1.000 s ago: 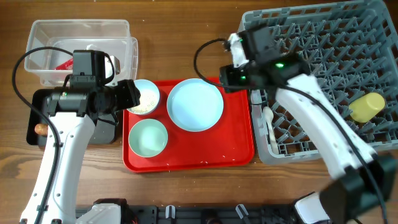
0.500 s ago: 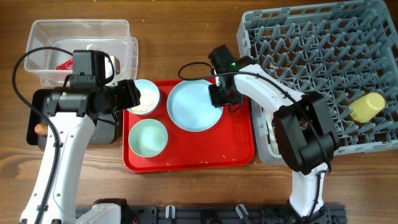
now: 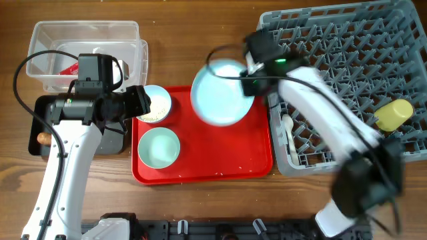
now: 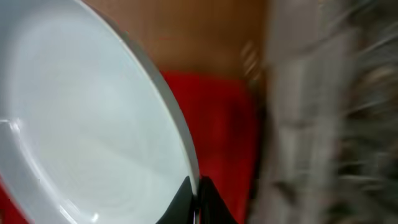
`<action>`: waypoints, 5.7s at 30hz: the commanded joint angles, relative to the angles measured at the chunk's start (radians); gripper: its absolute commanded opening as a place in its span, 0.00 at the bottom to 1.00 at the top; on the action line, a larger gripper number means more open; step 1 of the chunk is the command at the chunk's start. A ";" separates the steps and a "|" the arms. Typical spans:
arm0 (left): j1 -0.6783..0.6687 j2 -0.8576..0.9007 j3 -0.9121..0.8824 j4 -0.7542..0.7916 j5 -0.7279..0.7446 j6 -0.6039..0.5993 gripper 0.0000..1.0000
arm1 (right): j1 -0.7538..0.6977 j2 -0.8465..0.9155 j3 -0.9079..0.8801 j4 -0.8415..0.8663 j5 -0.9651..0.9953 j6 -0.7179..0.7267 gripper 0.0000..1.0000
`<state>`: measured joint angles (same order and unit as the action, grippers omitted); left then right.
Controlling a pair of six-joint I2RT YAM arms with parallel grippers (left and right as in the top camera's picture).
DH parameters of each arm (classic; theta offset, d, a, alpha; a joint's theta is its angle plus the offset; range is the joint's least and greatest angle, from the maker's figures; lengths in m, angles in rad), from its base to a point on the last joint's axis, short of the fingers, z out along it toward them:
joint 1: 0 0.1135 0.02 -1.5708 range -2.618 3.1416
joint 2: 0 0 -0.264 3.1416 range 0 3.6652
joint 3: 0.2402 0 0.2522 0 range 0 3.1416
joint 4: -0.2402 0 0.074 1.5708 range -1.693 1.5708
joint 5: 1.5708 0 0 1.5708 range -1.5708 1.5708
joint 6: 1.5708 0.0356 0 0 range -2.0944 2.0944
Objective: Sort waste into correct bins and load items into the dishwasher rack
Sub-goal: 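Grasp the light-blue plate with the right gripper, stand it in the rack, then grasp the green bowl with the right gripper and place it in the rack, then grasp the rice bowl with the left gripper and tip rice onto black tray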
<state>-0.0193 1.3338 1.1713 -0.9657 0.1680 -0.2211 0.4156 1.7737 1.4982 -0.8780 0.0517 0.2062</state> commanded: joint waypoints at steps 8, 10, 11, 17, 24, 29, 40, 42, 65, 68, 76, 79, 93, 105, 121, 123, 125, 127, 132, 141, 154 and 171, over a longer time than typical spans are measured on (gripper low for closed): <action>0.005 -0.012 0.007 -0.001 -0.010 0.015 0.61 | -0.345 -0.291 0.042 0.319 0.589 -0.350 0.04; 0.005 -0.012 0.007 -0.001 -0.009 0.015 0.61 | -0.423 -0.265 0.039 0.403 0.679 -0.365 0.05; 0.005 -0.012 0.007 -0.001 -0.010 0.011 0.61 | -0.467 -0.246 0.039 0.447 0.713 -0.383 0.04; 0.005 -0.012 0.007 0.000 -0.010 0.008 0.62 | -0.626 -0.129 0.039 0.690 0.715 -0.629 0.04; 0.005 -0.012 0.007 0.000 -0.010 0.004 0.62 | -0.754 0.106 0.039 0.974 0.715 -0.913 0.04; 0.005 -0.012 0.007 0.000 -0.009 0.004 0.61 | -0.759 0.204 0.038 0.946 0.709 -0.891 0.04; 0.005 -0.012 0.007 0.000 -0.009 0.004 0.61 | -0.606 0.202 0.038 0.651 0.621 -0.663 0.16; 0.005 -0.012 0.007 0.000 -0.009 0.005 0.62 | -0.585 0.196 0.038 0.607 0.628 -0.608 0.31; 0.031 -0.012 0.007 -0.120 -0.219 -0.109 0.83 | -0.063 -0.130 0.038 0.074 -0.341 -0.223 0.72; 0.100 -0.012 0.007 -0.152 -0.227 -0.158 0.91 | 0.129 -0.051 0.031 0.014 -0.342 -0.115 0.72; 0.293 -0.012 0.007 -0.172 -0.190 -0.210 0.99 | 0.425 0.182 0.030 0.029 -0.360 0.046 0.70; 0.294 -0.012 0.007 -0.172 -0.187 -0.210 1.00 | 0.467 0.241 0.030 0.087 -0.359 0.099 0.62; 0.294 -0.012 0.007 -0.173 -0.187 -0.210 1.00 | 0.481 0.330 0.027 0.098 -0.282 0.223 0.04; 0.294 -0.012 0.007 -0.172 -0.188 -0.211 1.00 | 0.190 -0.145 0.030 0.005 0.406 0.048 0.04; 0.294 -0.012 0.007 -0.167 -0.176 -0.211 1.00 | -0.337 -0.034 0.029 0.545 1.128 -0.468 0.04; 0.294 -0.012 0.007 -0.163 -0.176 -0.211 1.00 | -0.352 0.035 0.029 0.587 1.177 -0.476 0.05; 0.294 -0.012 0.007 -0.161 -0.176 -0.211 1.00 | -0.360 0.117 0.029 0.659 1.217 -0.518 0.04; 0.294 -0.012 0.007 -0.161 -0.176 -0.211 1.00 | -0.360 0.175 0.029 0.692 1.216 -0.532 0.04; 0.294 -0.012 0.007 -0.146 -0.175 -0.211 1.00 | -0.350 0.296 0.028 0.700 1.212 -0.526 0.04; 0.294 -0.012 0.007 -0.145 -0.176 -0.211 1.00 | -0.244 0.315 -0.021 0.538 1.171 -0.405 0.19; 0.274 -0.012 0.007 -0.124 -0.157 -0.210 1.00 | -0.218 -0.145 -0.021 0.211 0.543 -0.206 0.79; -0.264 0.192 0.007 0.201 -0.274 -0.126 0.92 | -0.263 -0.334 -0.021 -0.130 -0.009 -0.203 0.95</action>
<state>-0.2447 1.4170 1.1713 -0.8032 -0.0441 -0.3809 0.1543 1.4418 1.4776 -1.0073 0.0853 -0.0071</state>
